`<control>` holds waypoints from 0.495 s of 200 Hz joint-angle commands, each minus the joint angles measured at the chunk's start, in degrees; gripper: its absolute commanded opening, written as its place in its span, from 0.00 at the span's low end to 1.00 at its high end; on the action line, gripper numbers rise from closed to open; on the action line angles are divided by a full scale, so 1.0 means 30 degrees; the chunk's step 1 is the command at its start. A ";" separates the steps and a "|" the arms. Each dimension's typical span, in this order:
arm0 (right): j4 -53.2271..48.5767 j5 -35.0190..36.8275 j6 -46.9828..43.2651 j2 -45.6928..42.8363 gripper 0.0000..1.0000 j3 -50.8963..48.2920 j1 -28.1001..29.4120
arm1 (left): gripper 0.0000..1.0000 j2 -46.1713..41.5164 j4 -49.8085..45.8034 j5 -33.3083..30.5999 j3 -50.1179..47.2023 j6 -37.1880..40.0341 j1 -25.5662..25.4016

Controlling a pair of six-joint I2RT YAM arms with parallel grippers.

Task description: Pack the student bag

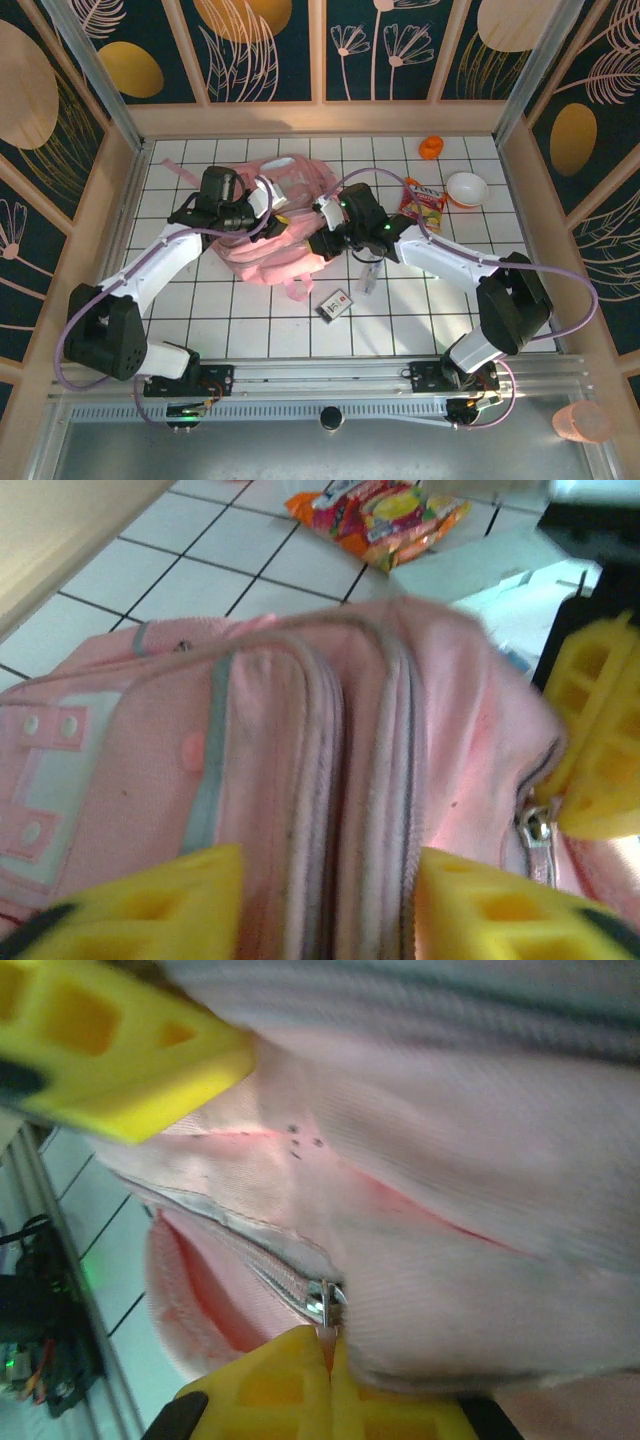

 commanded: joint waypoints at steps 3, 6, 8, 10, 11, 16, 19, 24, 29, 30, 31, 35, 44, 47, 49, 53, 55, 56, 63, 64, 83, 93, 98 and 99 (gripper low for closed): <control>0.1408 -0.2600 0.1051 -0.0263 0.00 0.0544 -0.0080 | 0.67 -0.1267 -0.0820 0.0930 0.0145 0.0095 0.0099; 0.1465 -0.2756 0.1158 -0.0252 0.00 0.0550 -0.0083 | 0.68 -0.1426 -0.1043 0.0884 0.0089 0.0180 0.0087; 0.1532 -0.2861 0.1233 -0.0244 0.00 0.0572 -0.0083 | 0.69 -0.1521 -0.1141 0.0871 0.0043 0.0275 0.0092; 0.1564 -0.2939 0.1289 -0.0234 0.00 0.0593 -0.0105 | 0.70 -0.1632 -0.1253 0.0810 0.0002 0.0350 0.0078; 0.1569 -0.2972 0.1313 -0.0213 0.00 0.0601 -0.0094 | 0.70 -0.1656 -0.1321 0.0785 -0.0004 0.0382 0.0086; 0.1602 -0.3118 0.1481 -0.0169 0.00 0.0685 -0.0084 | 0.71 -0.1968 -0.1612 0.0708 -0.0156 0.0611 0.0079; 0.1633 -0.3209 0.1571 -0.0156 0.00 0.0703 -0.0083 | 0.71 -0.2122 -0.1772 0.0644 -0.0209 0.0776 0.0088; 0.1710 -0.3399 0.1722 -0.0153 0.00 0.0769 -0.0098 | 0.71 -0.2455 -0.2044 0.0567 -0.0376 0.1089 0.0009; 0.1883 -0.3601 0.1907 -0.0152 0.00 0.0796 -0.0073 | 0.71 -0.2779 -0.2322 0.0526 -0.0560 0.1446 -0.0035; 0.1919 -0.3639 0.1973 -0.0172 0.00 0.0791 -0.0078 | 0.71 -0.2830 -0.2382 0.0511 -0.0593 0.1516 -0.0073; 0.1952 -0.3688 0.2007 -0.0167 0.00 0.0788 -0.0081 | 0.71 -0.2884 -0.2427 0.0518 -0.0624 0.1625 -0.0092; 0.2136 -0.3849 0.2155 -0.0192 0.00 0.0758 -0.0083 | 0.70 -0.3133 -0.2622 0.0540 -0.0654 0.1935 -0.0147; 0.2621 -0.4124 0.2536 -0.0273 0.00 0.0676 -0.0084 | 0.70 -0.3638 -0.3052 0.0767 -0.1263 0.2652 -0.0355; 0.2738 -0.4184 0.2618 -0.0323 0.00 0.0654 -0.0083 | 0.70 -0.3770 -0.3189 0.0937 -0.1398 0.2859 -0.0435; 0.2825 -0.4200 0.2682 -0.0327 0.00 0.0642 -0.0069 | 0.69 -0.3864 -0.3238 0.1024 -0.1471 0.2974 -0.0493; 0.2951 -0.4183 0.2787 -0.0327 0.00 0.0679 -0.0082 | 0.69 -0.4030 -0.3344 0.1209 -0.1635 0.3142 -0.0637; 0.2988 -0.4200 0.2834 -0.0314 0.00 0.0685 -0.0083 | 0.69 -0.4083 -0.3386 0.1319 -0.1691 0.3235 -0.0719; 0.3013 -0.4202 0.2847 -0.0311 0.00 0.0691 -0.0068 | 0.69 -0.4126 -0.3398 0.1406 -0.1716 0.3275 -0.0752; 0.2984 -0.4116 0.2919 -0.0242 0.00 0.0804 -0.0068 | 0.68 -0.4280 -0.3446 0.1737 -0.1954 0.3426 -0.1013; 0.2982 -0.4117 0.2919 -0.0246 0.00 0.0824 -0.0076 | 0.68 -0.4298 -0.3428 0.1776 -0.1993 0.3429 -0.1060; 0.2704 -0.3972 0.2860 -0.0029 0.00 0.1178 -0.0083 | 0.58 -0.4132 -0.3153 0.1486 -0.2514 0.3410 -0.1853; 0.2717 -0.4000 0.2860 -0.0002 0.00 0.1237 -0.0081 | 0.52 -0.3823 -0.2825 0.0713 -0.2766 0.3218 -0.2150; 0.2743 -0.4029 0.2860 -0.0016 0.00 0.1282 -0.0083 | 0.50 -0.3627 -0.2605 0.0246 -0.2886 0.3107 -0.2216; 0.2745 -0.4029 0.2875 -0.0001 0.00 0.1297 -0.0083 | 0.49 -0.3590 -0.2553 0.0137 -0.2899 0.3064 -0.2233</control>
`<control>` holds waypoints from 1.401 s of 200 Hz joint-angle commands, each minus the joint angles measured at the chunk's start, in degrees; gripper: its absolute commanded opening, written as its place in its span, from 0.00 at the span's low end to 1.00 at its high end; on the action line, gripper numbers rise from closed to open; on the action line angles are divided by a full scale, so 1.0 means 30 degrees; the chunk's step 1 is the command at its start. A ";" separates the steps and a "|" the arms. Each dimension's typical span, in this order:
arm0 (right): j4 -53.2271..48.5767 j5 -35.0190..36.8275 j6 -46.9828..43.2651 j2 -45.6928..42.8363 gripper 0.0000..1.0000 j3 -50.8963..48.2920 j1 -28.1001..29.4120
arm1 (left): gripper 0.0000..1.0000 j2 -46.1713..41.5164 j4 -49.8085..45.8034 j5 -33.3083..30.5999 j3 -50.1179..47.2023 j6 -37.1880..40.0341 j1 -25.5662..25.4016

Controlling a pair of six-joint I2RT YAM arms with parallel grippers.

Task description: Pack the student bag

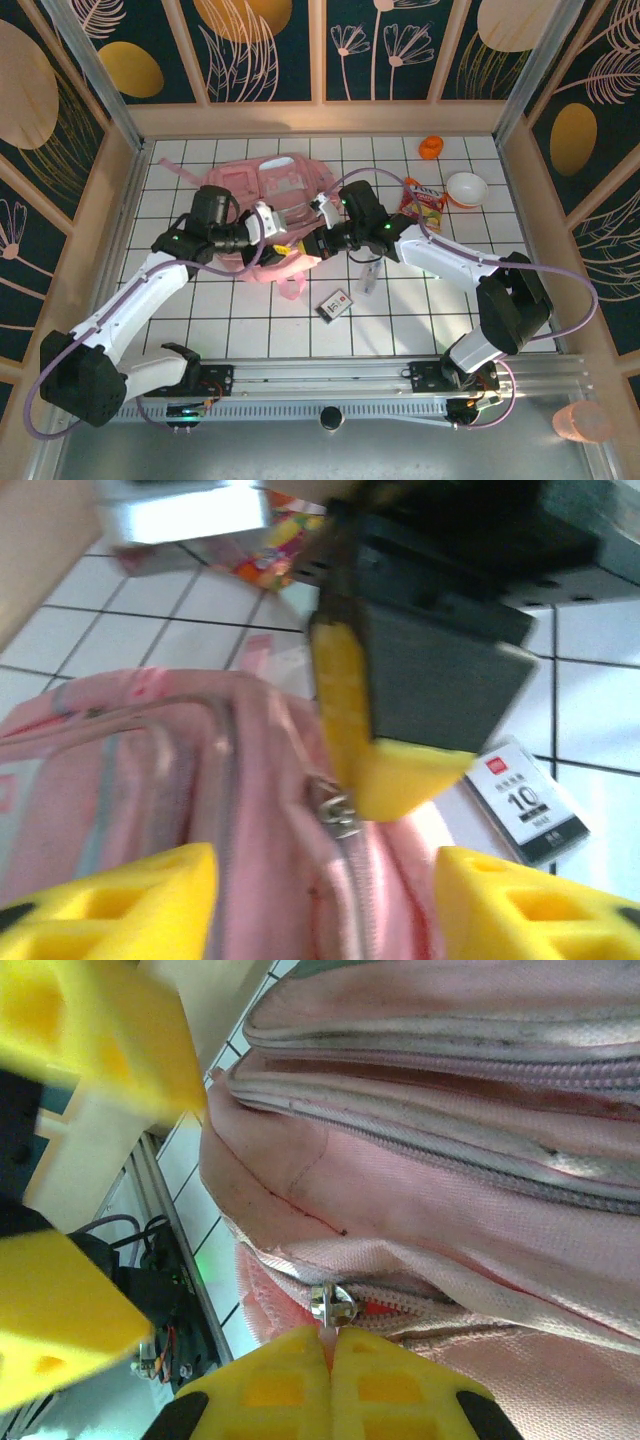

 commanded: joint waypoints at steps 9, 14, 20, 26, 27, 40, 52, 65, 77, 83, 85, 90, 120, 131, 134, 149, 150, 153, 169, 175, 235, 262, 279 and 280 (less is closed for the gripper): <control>0.1635 -0.1050 0.0405 -0.0050 0.00 0.1268 -0.0052 | 0.46 0.0927 0.0462 -0.1581 -0.0910 0.0065 -0.0530; 0.1660 -0.1077 0.0383 -0.0081 0.00 0.1293 -0.0049 | 0.43 0.1139 0.0612 -0.2106 -0.1002 -0.0013 -0.0557; 0.1639 -0.1064 0.0352 -0.0156 0.00 0.1314 -0.0040 | 0.39 0.1380 0.0627 -0.2665 -0.1040 -0.0024 -0.0553; 0.1566 -0.1007 0.0317 -0.0241 0.00 0.1321 -0.0047 | 0.34 0.1587 0.0599 -0.3153 -0.1013 -0.0098 -0.0562; 0.1547 -0.0999 0.0302 -0.0246 0.00 0.1321 -0.0047 | 0.33 0.1602 0.0598 -0.3216 -0.1012 -0.0117 -0.0561; 0.0947 -0.0677 -0.0034 -0.0440 0.00 0.1419 -0.0131 | 0.17 0.1651 0.0410 -0.3818 -0.1015 0.0026 -0.0560; -0.0311 0.0067 -0.0679 -0.0560 0.00 0.1582 -0.0424 | 0.02 0.1289 0.0421 -0.4089 -0.1110 0.0141 -0.0538; -0.1993 0.0967 -0.1495 -0.0609 0.00 0.1669 -0.1009 | 0.00 0.0854 0.0342 -0.4289 -0.1343 0.0495 -0.0549; -0.3516 0.1947 -0.2282 -0.0621 0.00 0.1728 -0.1719 | 0.00 0.0609 0.0059 -0.4463 -0.1450 0.0805 -0.0535; -0.4133 0.2319 -0.2670 -0.0596 0.00 0.1773 -0.2043 | 0.00 0.0593 -0.0091 -0.4508 -0.1452 0.0895 -0.0552; -0.4259 0.2436 -0.2825 -0.0579 0.00 0.1785 -0.2164 | 0.00 0.0570 -0.0138 -0.4516 -0.1451 0.0913 -0.0551; -0.4671 0.2744 -0.3111 -0.0540 0.00 0.1803 -0.2395 | 0.00 0.0511 -0.0174 -0.4484 -0.1411 0.0944 -0.0548; -0.6125 0.3857 -0.4553 0.0239 0.00 0.2426 -0.3259 | 0.00 0.0386 -0.0382 -0.3605 -0.1104 0.0976 -0.0547; -0.6177 0.4195 -0.4827 0.0520 0.00 0.2696 -0.3422 | 0.00 0.0371 -0.0687 -0.3358 -0.0918 0.1219 -0.0558; -0.6121 0.4260 -0.4863 0.0604 0.00 0.2737 -0.3439 | 0.00 0.0381 -0.0790 -0.3293 -0.0883 0.1323 -0.0553; -0.5498 0.4556 -0.4822 0.0792 0.00 0.2742 -0.3442 | 0.00 0.0263 -0.1042 -0.2644 -0.0777 0.1703 -0.0541; -0.5456 0.4566 -0.4816 0.0813 0.00 0.2749 -0.3443 | 0.00 0.0251 -0.1043 -0.2580 -0.0777 0.1692 -0.0536; -0.5295 0.4589 -0.4774 0.0831 0.00 0.2740 -0.3709 | 0.00 0.0179 -0.1010 -0.2423 -0.0796 0.1689 -0.0554; -0.4285 0.4684 -0.4594 0.1051 0.00 0.2517 -0.4597 | 0.00 -0.0253 -0.0813 -0.1738 -0.0862 0.1727 -0.0531; -0.3910 0.4721 -0.4507 0.1197 0.00 0.2423 -0.4882 | 0.00 -0.0400 -0.0755 -0.1578 -0.0893 0.1738 -0.0549; 0.0838 0.3347 -0.3331 0.4085 0.00 0.2139 -0.7324 | 0.00 -0.1825 -0.0806 -0.0270 -0.0186 0.1886 -0.0531; 0.2501 0.3470 -0.2359 0.5681 0.00 0.2407 -0.7968 | 0.00 -0.2575 -0.0680 0.0683 0.0203 0.1504 -0.0524; 0.3005 0.3743 -0.1922 0.6688 0.00 0.2701 -0.8213 | 0.00 -0.2914 -0.0525 0.0968 0.0306 0.1361 -0.0530; 0.3029 0.3764 -0.1901 0.6734 0.00 0.2728 -0.8217 | 0.00 -0.2934 -0.0520 0.0983 0.0306 0.1345 -0.0531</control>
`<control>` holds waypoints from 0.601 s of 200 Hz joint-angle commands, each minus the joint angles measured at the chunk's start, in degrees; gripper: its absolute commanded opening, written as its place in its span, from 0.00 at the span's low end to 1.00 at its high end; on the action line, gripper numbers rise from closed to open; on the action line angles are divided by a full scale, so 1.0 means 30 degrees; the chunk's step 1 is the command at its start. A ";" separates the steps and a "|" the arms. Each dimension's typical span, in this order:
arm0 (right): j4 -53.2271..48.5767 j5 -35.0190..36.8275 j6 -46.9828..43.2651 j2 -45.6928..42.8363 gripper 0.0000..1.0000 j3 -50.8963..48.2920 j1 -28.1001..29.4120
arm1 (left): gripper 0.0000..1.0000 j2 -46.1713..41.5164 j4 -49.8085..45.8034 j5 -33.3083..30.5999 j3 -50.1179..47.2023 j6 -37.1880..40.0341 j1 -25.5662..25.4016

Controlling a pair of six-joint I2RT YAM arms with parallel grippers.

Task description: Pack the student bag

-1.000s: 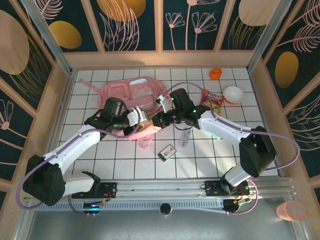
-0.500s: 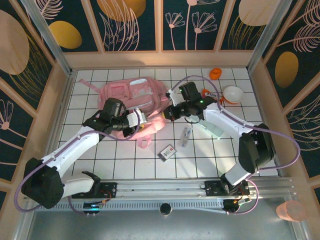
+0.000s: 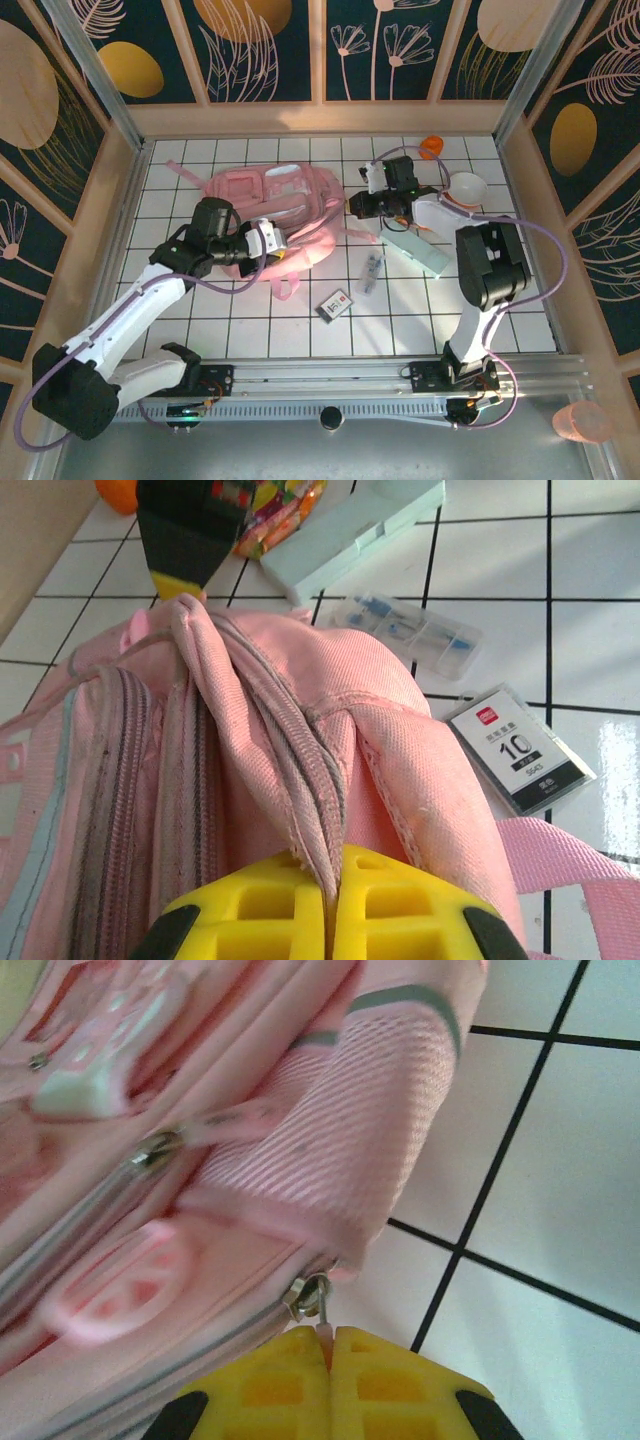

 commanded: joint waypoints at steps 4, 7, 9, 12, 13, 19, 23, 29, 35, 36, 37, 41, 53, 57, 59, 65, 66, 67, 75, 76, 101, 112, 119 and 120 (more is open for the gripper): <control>0.2432 0.1716 0.1116 0.1409 0.00 0.0598 -0.0818 | 0.00 -0.1251 0.0315 0.2353 0.1205 -0.0045 0.0059; 0.2470 0.1756 0.1136 0.1519 0.00 0.0634 -0.0806 | 0.00 -0.1269 0.0315 0.2331 0.1193 -0.0059 0.0059; 0.2486 0.1784 0.1141 0.1581 0.00 0.0641 -0.0819 | 0.00 -0.1292 0.0315 0.2326 0.1180 -0.0045 0.0045; 0.2539 0.1786 0.1132 0.1655 0.00 0.0669 -0.0824 | 0.00 -0.1299 0.0315 0.2302 0.1168 -0.0041 0.0057; 0.2559 0.1780 0.1123 0.1687 0.00 0.0685 -0.0829 | 0.00 -0.1300 0.0315 0.2299 0.1167 -0.0026 0.0058; 0.2616 0.1752 0.1132 0.1761 0.00 0.0702 -0.0805 | 0.00 -0.1329 0.0288 0.2218 0.1123 -0.0018 0.0067; 0.2677 0.1745 0.1157 0.1762 0.00 0.0687 -0.0806 | 0.00 -0.1302 0.0286 0.2160 0.1063 0.0007 0.0061; 0.2750 0.1695 0.1171 0.1722 0.00 0.0631 -0.0806 | 0.00 -0.1278 0.0272 0.2063 0.0980 0.0070 0.0059; 0.2879 0.1595 0.1191 0.1560 0.00 0.0523 -0.0829 | 0.00 -0.1222 0.0257 0.1859 0.0868 0.0151 0.0061; 0.2920 0.1567 0.1197 0.1522 0.00 0.0510 -0.0817 | 0.00 -0.1202 0.0257 0.1828 0.0856 0.0158 0.0075; 0.2926 0.1539 0.1185 0.1474 0.00 0.0503 -0.0810 | 0.00 -0.1193 0.0257 0.1798 0.0835 0.0176 0.0067; 0.3048 0.1421 0.1135 0.1270 0.00 0.0345 -0.0779 | 0.00 -0.1120 0.0256 0.1601 0.0776 0.0180 0.0060; 0.3356 0.1205 0.0952 0.0394 0.20 -0.0185 -0.0725 | 0.05 -0.0870 0.0254 0.0894 0.0686 0.0071 0.0059; 0.3414 0.1230 0.0902 0.0025 0.27 -0.0412 -0.0696 | 0.13 -0.0814 0.0234 0.0609 0.0691 0.0049 0.0059; 0.3462 0.1257 0.0849 -0.0169 0.30 -0.0529 -0.0674 | 0.19 -0.0783 0.0229 0.0489 0.0696 0.0033 0.0059; 0.3602 0.1325 0.0712 -0.0785 0.37 -0.0922 -0.0637 | 0.34 -0.0717 0.0199 0.0106 0.0730 -0.0036 0.0059; 0.3633 0.1330 0.0693 -0.0895 0.38 -0.1004 -0.0632 | 0.37 -0.0716 0.0198 0.0058 0.0729 -0.0053 0.0059; 0.3678 0.1332 0.0669 -0.1023 0.39 -0.1074 -0.0645 | 0.40 -0.0700 0.0213 -0.0010 0.0728 -0.0061 0.0059; 0.3900 0.1335 0.0463 -0.1904 0.46 -0.1652 -0.0602 | 0.53 -0.0671 0.0347 -0.0466 0.0748 -0.0351 0.0059; 0.3928 0.1335 0.0437 -0.2041 0.46 -0.1720 -0.0615 | 0.54 -0.0678 0.0360 -0.0506 0.0738 -0.0401 0.0059; 0.4328 0.1364 -0.0308 -0.4650 0.53 -0.3183 -0.0617 | 0.67 -0.0419 0.0716 -0.1689 0.0513 -0.0832 0.0116; 0.4520 0.1309 -0.0560 -0.5558 0.54 -0.3695 -0.0600 | 0.70 -0.0047 0.0989 -0.2367 0.0328 -0.1017 0.0129; 0.4635 0.1224 -0.0663 -0.6058 0.54 -0.3990 -0.0608 | 0.73 0.0317 0.1119 -0.2956 0.0209 -0.1050 0.0126; 0.4647 0.1206 -0.0683 -0.6139 0.54 -0.4032 -0.0603 | 0.73 0.0358 0.1127 -0.3040 0.0189 -0.1043 0.0122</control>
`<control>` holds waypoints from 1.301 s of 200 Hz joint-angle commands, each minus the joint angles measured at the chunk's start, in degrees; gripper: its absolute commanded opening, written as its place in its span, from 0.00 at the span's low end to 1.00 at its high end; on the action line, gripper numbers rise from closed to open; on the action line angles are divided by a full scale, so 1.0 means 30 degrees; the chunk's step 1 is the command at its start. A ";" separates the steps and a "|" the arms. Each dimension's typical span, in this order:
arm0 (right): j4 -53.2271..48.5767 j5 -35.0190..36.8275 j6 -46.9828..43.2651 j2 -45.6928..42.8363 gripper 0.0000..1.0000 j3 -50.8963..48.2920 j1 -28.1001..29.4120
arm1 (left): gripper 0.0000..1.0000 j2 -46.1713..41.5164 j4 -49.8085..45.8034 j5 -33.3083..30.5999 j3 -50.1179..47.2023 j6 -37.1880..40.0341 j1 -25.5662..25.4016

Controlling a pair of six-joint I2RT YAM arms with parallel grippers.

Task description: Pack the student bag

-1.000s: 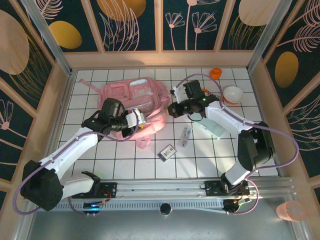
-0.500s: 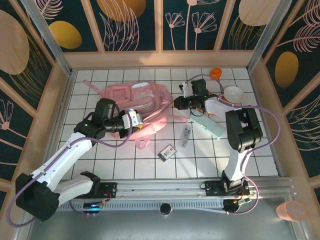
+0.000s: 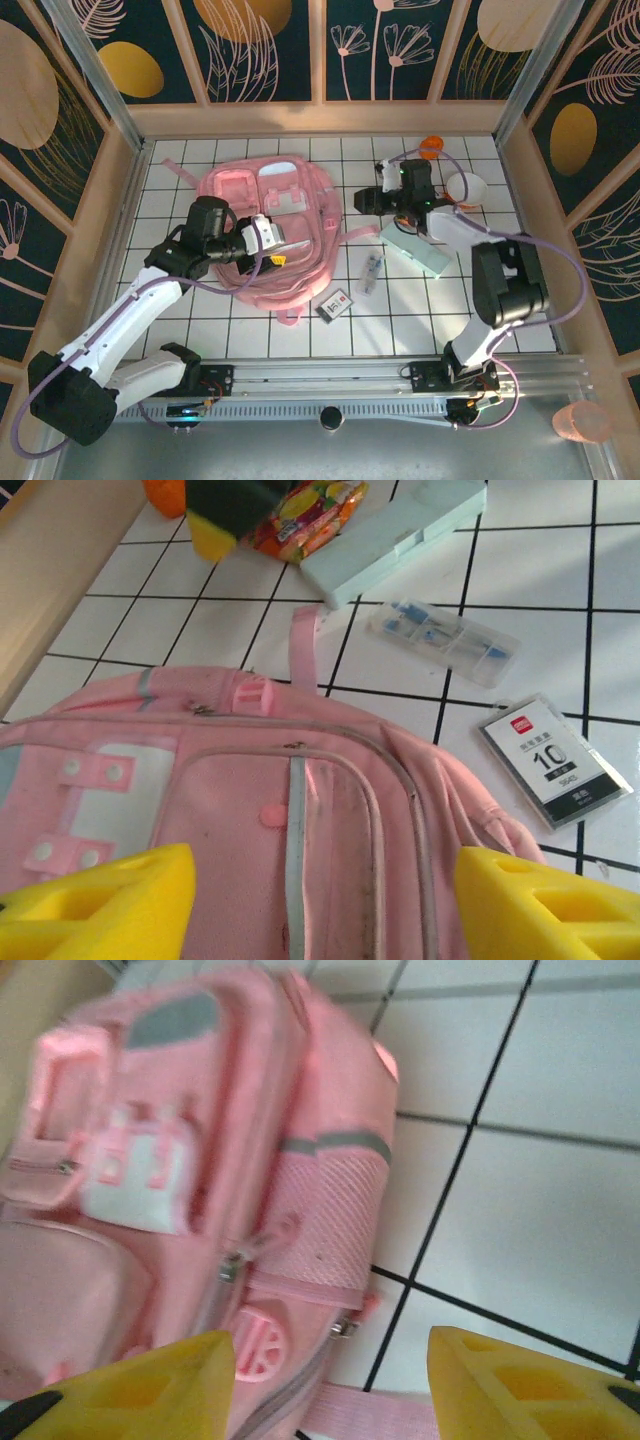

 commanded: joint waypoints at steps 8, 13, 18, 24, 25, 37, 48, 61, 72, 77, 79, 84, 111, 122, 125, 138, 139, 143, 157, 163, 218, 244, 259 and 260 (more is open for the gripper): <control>0.1564 0.0042 -0.1065 -0.2567 0.55 -0.1151 0.0126 | 0.76 0.1163 0.0887 -0.2201 -0.0070 -0.0153 0.0036; 0.1711 -0.0117 -0.1251 -0.2892 0.55 -0.1367 0.0152 | 0.78 0.1488 0.0928 -0.2566 -0.0107 0.0016 0.0032; 0.1899 -0.0195 -0.1487 -0.3155 0.56 -0.1612 0.0234 | 0.80 0.1869 0.0986 -0.2841 -0.0136 0.0160 0.0031; 0.2112 -0.0234 -0.1804 -0.3439 0.56 -0.1937 0.0353 | 0.82 0.2322 0.1041 -0.3037 -0.0165 0.0393 0.0010; 0.2146 -0.0220 -0.1864 -0.3489 0.56 -0.1966 0.0388 | 0.83 0.2374 0.1045 -0.3052 -0.0166 0.0449 0.0020; 0.2403 -0.0122 -0.2411 -0.3921 0.58 -0.2426 0.0693 | 0.85 0.3271 0.1179 -0.3123 -0.0201 0.0864 0.0023; 0.2421 -0.0089 -0.2803 -0.4135 0.59 -0.2665 0.0961 | 0.86 0.3989 0.1531 -0.3198 -0.0267 0.1028 0.0026; 0.2277 -0.0031 -0.2975 -0.4261 0.60 -0.2756 0.1205 | 0.87 0.4604 0.2312 -0.3217 -0.0413 0.0901 0.0016; 0.2195 0.0032 -0.3036 -0.4266 0.60 -0.2830 0.1390 | 0.87 0.5073 0.2888 -0.2955 -0.0482 0.0721 0.0030; 0.2190 0.0051 -0.3038 -0.4266 0.60 -0.2866 0.1475 | 0.87 0.5265 0.3112 -0.2745 -0.0485 0.0656 0.0014; 0.2182 0.0071 -0.3060 -0.4263 0.60 -0.2870 0.1521 | 0.87 0.5348 0.3184 -0.2664 -0.0487 0.0623 0.0012; 0.2166 0.0102 -0.3059 -0.4243 0.60 -0.2861 0.1576 | 0.87 0.5520 0.3446 -0.2546 -0.0514 0.0529 0.0026; 0.2037 0.0146 -0.3151 -0.4258 0.60 -0.2851 0.1922 | 0.87 0.6602 0.4520 -0.1958 -0.0606 0.0209 0.0025; 0.1975 0.0146 -0.3167 -0.4281 0.60 -0.2847 0.2018 | 0.87 0.6999 0.4868 -0.1520 -0.0625 -0.0004 0.0008; 0.1956 0.0146 -0.3178 -0.4287 0.60 -0.2845 0.2010 | 0.87 0.7084 0.4925 -0.1368 -0.0633 -0.0023 0.0009; 0.1866 0.0133 -0.3140 -0.4387 0.60 -0.2846 0.2046 | 0.88 0.7342 0.4859 -0.0795 -0.0547 -0.0052 0.0003; 0.1847 0.0140 -0.3147 -0.4402 0.60 -0.2846 0.2069 | 0.88 0.7360 0.4858 -0.0759 -0.0547 -0.0052 0.0017; 0.1846 0.0144 -0.3154 -0.4431 0.60 -0.2845 0.2075 | 0.88 0.7376 0.4872 -0.0692 -0.0576 -0.0051 0.0024; 0.1755 0.0088 -0.3181 -0.4590 0.60 -0.2903 0.2101 | 0.89 0.7443 0.4711 -0.0230 -0.0713 0.0197 0.0010; 0.1740 0.0087 -0.3184 -0.4666 0.60 -0.2951 0.2100 | 0.89 0.7407 0.4572 -0.0029 -0.0764 0.0313 0.0001; 0.1769 0.0058 -0.3041 -0.4879 0.60 -0.3021 0.2157 | 0.84 0.7986 0.6135 -0.3074 -0.1721 0.0354 -0.0116; 0.1711 0.0170 -0.3425 -0.5000 0.60 -0.3076 0.2170 | 0.43 0.7218 0.6572 -0.3762 -0.1563 -0.0013 -0.0112; 0.1795 -0.1413 -0.4596 -0.5120 0.67 -0.3219 0.2117 | 0.20 0.5827 0.6786 -0.2562 -0.1990 0.0291 -0.0065; 0.1768 -0.1600 -0.4710 -0.5120 0.67 -0.3222 0.2119 | 0.19 0.5679 0.6818 -0.2463 -0.2030 0.0310 -0.0061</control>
